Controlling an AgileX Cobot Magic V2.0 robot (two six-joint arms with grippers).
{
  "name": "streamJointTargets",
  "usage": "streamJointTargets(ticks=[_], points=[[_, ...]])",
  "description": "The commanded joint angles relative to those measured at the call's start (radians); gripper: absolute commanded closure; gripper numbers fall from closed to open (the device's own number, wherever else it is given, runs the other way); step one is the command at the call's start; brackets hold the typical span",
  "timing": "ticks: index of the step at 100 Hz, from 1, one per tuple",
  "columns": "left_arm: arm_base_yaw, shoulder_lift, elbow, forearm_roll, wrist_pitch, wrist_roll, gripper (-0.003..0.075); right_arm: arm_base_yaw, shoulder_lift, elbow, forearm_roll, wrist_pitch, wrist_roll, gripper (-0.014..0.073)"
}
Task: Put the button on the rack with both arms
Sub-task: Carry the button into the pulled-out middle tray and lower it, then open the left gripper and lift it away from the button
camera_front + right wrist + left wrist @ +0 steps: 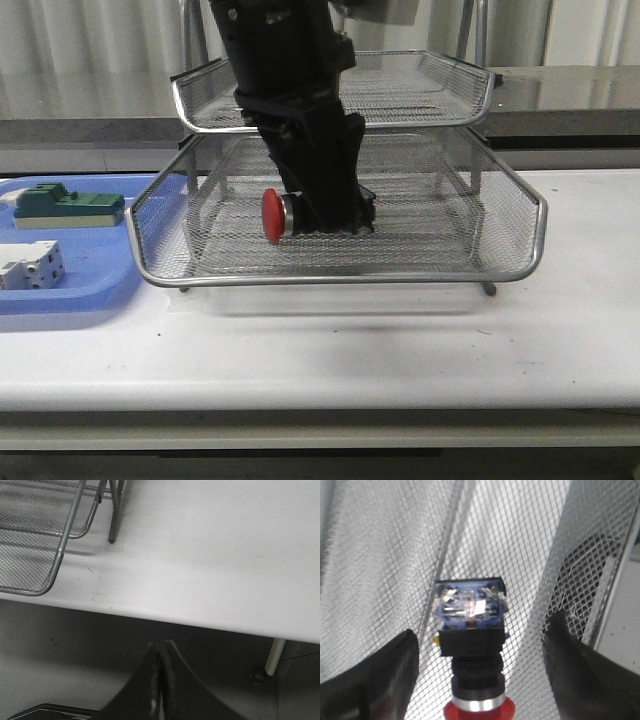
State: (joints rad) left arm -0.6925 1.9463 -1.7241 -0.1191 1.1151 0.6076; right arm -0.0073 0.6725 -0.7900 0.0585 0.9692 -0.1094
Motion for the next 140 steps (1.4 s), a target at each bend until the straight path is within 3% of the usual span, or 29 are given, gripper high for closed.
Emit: streamJointTargets(ticks=[1, 30, 53, 73, 96, 118, 140], points=[[-0.004, -0.096, -0.048, -0.014, -0.002, -0.049, 0.0216, -0.008, -0.003, -0.034, -0.001, -0.049, 0.002, 0.0664], [0.065, -0.259, -0.048, -0.003, 0.117, -0.123, 0.0232, -0.008, -0.003, -0.034, -0.001, -0.049, 0.002, 0.0664], [0.234, -0.415, -0.022, -0.001, 0.166, -0.184, 0.0248, -0.008, -0.003, -0.034, -0.001, -0.049, 0.002, 0.0664], [0.382, -0.592, 0.116, -0.001, 0.139, -0.203, 0.0248, -0.008, -0.003, -0.034, -0.001, -0.049, 0.002, 0.0664], [0.494, -0.883, 0.42, -0.001, -0.07, -0.255, 0.0248, -0.008, -0.003, -0.034, -0.001, -0.049, 0.002, 0.0664], [0.503, -1.196, 0.763, -0.047, -0.412, -0.28, 0.0248, -0.008, -0.003, -0.034, -0.001, -0.049, 0.002, 0.0664], [0.503, -1.475, 1.096, -0.06, -0.669, -0.28, 0.0248, -0.008, -0.003, -0.034, -0.001, -0.049, 0.002, 0.0664]])
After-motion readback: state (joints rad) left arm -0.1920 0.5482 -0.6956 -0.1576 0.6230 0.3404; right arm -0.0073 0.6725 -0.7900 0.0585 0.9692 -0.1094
